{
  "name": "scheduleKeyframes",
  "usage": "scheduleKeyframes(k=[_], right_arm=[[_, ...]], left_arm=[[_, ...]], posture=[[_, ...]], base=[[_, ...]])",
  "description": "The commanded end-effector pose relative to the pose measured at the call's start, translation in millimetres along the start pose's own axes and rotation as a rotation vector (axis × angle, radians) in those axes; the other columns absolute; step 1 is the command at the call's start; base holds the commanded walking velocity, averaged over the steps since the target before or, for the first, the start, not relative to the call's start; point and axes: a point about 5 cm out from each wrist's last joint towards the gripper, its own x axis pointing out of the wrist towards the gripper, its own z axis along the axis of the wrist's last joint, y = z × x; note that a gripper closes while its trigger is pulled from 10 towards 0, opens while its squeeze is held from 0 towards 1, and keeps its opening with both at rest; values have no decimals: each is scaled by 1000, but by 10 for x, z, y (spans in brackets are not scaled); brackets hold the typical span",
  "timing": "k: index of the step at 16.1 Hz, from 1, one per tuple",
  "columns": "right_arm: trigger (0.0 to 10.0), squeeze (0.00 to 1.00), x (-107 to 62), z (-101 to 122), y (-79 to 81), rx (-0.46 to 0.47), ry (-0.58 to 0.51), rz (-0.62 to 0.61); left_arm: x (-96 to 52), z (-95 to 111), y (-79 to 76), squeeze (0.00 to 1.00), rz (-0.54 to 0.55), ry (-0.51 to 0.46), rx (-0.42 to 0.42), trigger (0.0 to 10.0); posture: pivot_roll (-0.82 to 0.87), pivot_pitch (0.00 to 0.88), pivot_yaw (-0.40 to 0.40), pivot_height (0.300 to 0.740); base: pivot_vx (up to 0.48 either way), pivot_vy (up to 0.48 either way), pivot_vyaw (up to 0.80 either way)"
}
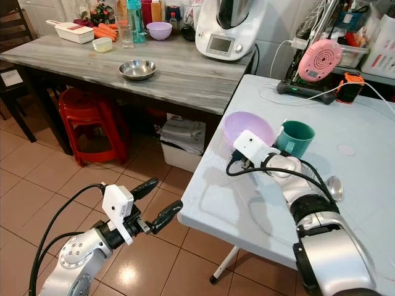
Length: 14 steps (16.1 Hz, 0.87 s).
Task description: Setting the table
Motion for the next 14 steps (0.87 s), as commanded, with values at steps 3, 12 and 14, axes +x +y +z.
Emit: scheduleKeyframes(k=[3, 12, 14], right_arm=[[0, 0, -14, 38, -97, -46, 0, -20], [0, 0, -3, 110, -114, -92, -32, -27], [0, 0, 0, 182, -128, -103, -75, -40]], left_arm=[[18, 22, 4, 0, -4, -2, 6, 10000], [16, -10, 27, 0, 0, 4, 2, 10000], [11, -19, 41, 0, 6, 10, 8, 10000]], posture=[[-2, 0, -27, 740], [1, 0, -25, 740], [5, 0, -22, 740]], base=[[0, 0, 0], [0, 0, 0], [0, 0, 0]])
